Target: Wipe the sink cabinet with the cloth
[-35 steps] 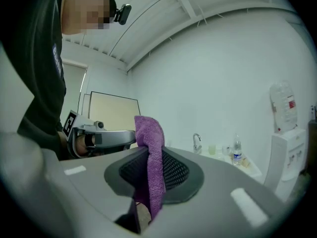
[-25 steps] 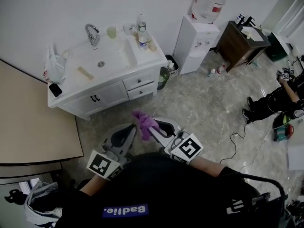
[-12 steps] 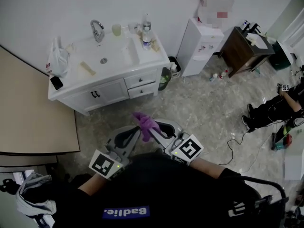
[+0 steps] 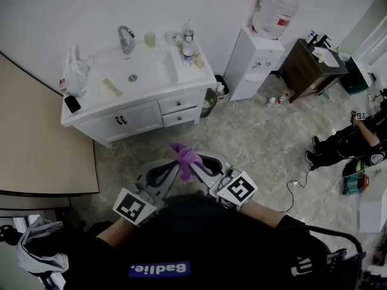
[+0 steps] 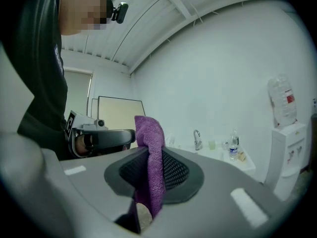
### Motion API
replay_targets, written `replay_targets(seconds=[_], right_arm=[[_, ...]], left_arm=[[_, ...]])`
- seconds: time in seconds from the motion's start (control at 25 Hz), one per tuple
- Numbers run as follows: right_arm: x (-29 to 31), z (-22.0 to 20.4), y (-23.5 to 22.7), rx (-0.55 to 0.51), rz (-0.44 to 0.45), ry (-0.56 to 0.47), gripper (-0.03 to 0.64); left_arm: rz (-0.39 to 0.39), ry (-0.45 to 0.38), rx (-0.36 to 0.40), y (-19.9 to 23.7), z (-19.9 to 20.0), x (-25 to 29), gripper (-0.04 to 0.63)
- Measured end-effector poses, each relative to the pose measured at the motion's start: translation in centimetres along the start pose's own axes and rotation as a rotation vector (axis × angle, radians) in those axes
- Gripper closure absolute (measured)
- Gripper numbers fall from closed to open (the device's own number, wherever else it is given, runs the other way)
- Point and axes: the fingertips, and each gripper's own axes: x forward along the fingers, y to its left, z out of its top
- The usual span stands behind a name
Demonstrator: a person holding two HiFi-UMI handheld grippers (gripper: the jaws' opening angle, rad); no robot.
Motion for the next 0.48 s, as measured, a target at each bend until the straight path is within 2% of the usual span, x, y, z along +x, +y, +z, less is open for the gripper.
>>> replay_targets(seconds=[0.48], right_arm=[[0.50,-0.24,0.27,-0.001,0.002,0.005,0.560]], left_arm=[[0.009,0.001,0.006,0.35,-0.04,-0.57,0.592]])
